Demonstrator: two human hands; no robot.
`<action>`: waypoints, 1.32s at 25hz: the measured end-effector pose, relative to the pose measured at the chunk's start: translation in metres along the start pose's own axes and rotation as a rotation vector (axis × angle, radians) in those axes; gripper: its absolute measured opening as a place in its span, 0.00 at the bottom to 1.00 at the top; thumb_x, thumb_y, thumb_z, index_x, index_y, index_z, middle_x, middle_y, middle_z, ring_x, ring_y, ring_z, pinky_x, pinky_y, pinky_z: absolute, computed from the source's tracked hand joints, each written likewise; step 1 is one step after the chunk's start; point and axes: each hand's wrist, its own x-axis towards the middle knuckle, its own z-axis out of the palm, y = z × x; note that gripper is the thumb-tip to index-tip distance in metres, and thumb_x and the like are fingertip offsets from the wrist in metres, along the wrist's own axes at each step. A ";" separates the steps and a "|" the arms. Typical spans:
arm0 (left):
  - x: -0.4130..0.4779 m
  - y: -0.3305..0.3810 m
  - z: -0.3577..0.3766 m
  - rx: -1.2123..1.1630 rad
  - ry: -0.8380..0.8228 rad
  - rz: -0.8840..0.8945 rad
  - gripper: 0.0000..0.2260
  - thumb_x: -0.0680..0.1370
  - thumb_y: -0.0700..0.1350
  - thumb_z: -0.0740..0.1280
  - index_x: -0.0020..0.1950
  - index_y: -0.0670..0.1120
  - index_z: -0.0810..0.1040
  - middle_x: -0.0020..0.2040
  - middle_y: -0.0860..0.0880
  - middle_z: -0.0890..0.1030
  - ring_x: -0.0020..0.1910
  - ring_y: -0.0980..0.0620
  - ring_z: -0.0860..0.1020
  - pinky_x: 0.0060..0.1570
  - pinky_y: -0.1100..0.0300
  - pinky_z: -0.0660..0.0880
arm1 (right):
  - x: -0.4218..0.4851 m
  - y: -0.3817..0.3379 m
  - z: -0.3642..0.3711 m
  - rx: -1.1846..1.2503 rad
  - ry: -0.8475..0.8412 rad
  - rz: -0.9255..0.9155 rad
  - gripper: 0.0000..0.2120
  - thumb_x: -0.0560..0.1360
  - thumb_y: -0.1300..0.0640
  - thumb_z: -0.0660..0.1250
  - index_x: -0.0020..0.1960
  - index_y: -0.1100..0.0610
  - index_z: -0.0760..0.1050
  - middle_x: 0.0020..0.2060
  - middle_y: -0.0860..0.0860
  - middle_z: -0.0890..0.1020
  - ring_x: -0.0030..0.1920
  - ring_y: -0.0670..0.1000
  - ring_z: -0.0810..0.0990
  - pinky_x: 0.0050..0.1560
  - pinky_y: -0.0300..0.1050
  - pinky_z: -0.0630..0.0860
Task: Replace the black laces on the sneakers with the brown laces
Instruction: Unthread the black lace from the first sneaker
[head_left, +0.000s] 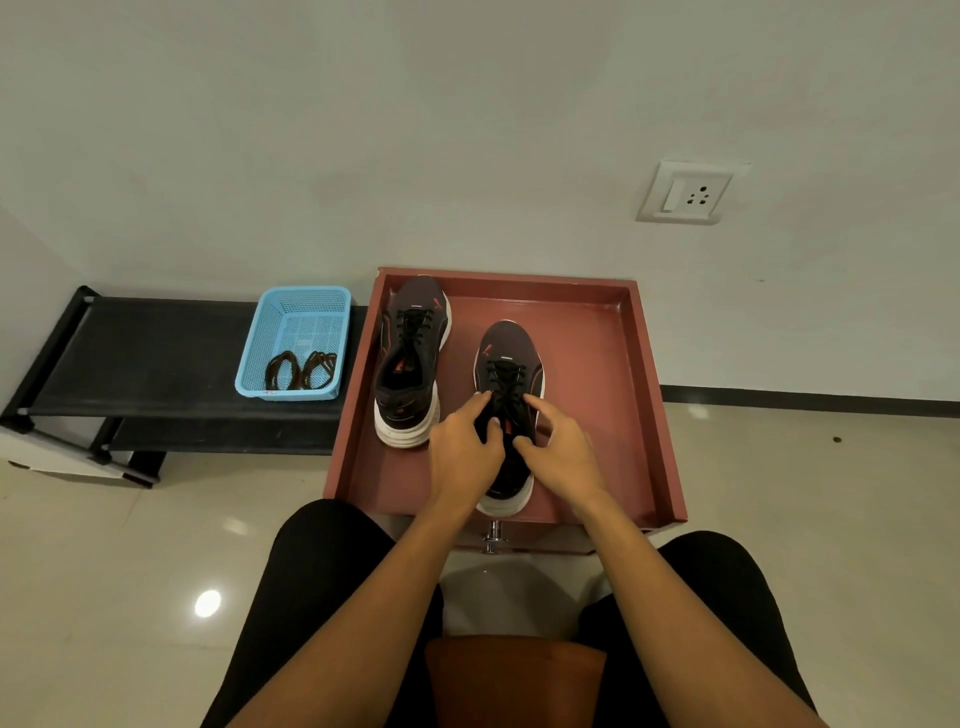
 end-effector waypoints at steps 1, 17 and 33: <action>0.000 -0.002 -0.001 -0.015 0.011 0.006 0.18 0.81 0.43 0.68 0.72 0.48 0.79 0.62 0.50 0.85 0.61 0.52 0.83 0.63 0.56 0.79 | 0.000 0.000 0.000 -0.003 -0.004 -0.009 0.30 0.77 0.60 0.71 0.78 0.49 0.71 0.69 0.48 0.81 0.69 0.50 0.79 0.67 0.48 0.79; 0.025 0.006 0.022 -0.188 -0.093 -0.083 0.26 0.77 0.41 0.68 0.75 0.50 0.71 0.74 0.53 0.73 0.75 0.56 0.69 0.74 0.57 0.67 | 0.046 -0.041 -0.025 -0.041 -0.060 -0.329 0.16 0.73 0.68 0.70 0.53 0.49 0.86 0.51 0.44 0.83 0.47 0.44 0.83 0.44 0.35 0.78; 0.033 -0.001 0.006 -0.125 -0.192 -0.062 0.26 0.77 0.43 0.72 0.75 0.53 0.72 0.68 0.59 0.75 0.67 0.61 0.73 0.65 0.62 0.70 | 0.064 -0.019 -0.032 -0.055 -0.087 -0.430 0.06 0.75 0.55 0.79 0.52 0.51 0.88 0.47 0.44 0.87 0.47 0.46 0.85 0.47 0.39 0.79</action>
